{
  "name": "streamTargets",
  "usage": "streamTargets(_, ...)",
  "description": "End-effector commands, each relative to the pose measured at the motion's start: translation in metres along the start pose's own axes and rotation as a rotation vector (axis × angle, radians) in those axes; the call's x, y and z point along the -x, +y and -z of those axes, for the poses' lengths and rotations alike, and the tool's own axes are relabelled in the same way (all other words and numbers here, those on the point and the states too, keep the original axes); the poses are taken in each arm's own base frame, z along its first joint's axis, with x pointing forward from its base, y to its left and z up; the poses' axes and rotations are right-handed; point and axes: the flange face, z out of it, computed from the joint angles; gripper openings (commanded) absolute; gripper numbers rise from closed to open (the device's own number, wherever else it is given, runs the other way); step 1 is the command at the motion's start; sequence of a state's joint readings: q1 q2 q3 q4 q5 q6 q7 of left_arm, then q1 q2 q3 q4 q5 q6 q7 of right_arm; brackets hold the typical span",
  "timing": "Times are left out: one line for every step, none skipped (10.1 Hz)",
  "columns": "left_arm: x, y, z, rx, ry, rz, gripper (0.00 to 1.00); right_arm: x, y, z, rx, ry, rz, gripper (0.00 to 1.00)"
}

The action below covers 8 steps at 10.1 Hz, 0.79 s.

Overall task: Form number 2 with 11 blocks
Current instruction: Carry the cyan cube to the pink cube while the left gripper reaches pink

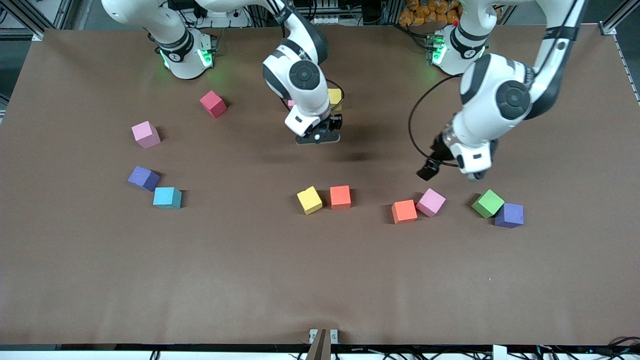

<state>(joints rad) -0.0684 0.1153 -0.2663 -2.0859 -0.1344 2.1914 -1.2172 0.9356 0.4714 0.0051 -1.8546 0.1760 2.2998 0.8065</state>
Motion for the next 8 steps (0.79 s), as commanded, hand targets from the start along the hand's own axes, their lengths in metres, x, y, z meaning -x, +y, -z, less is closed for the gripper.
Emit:
streamTargets(-0.033, 0.007, -0.008, -0.047, 0.052, -0.184, 1.0, 0.013, -0.007, -0.026, 0.038, 0.01, -0.057, 0.0)
streamTargets(-0.043, 0.011, -0.011, -0.061, 0.069, -0.276, 1.0, 0.016, -0.012, -0.031, 0.028, 0.02, -0.073, 0.0)
streamTargets(-0.054, 0.015, -0.017, -0.073, 0.074, -0.356, 1.0, 0.017, -0.016, -0.041, 0.023, 0.026, -0.073, 0.0)
streamTargets(-0.06, 0.02, -0.024, -0.086, 0.074, -0.437, 1.0, 0.018, -0.018, -0.048, 0.017, 0.031, -0.073, 0.0)
streamTargets(-0.07, 0.026, -0.029, -0.11, 0.095, -0.554, 1.0, 0.025, -0.023, -0.058, 0.019, 0.033, -0.082, 0.0)
streamTargets(-0.072, 0.031, -0.035, -0.124, 0.096, -0.646, 1.0, 0.028, -0.024, -0.059, 0.021, 0.032, -0.081, 0.0)
streamTargets(-0.082, 0.034, -0.042, -0.133, 0.091, -0.688, 1.0, 0.033, -0.027, -0.059, 0.023, 0.029, -0.078, 0.0)
streamTargets(-0.083, 0.037, -0.053, -0.142, 0.087, -0.714, 1.0, 0.037, -0.029, -0.06, 0.025, 0.028, -0.084, 0.0)
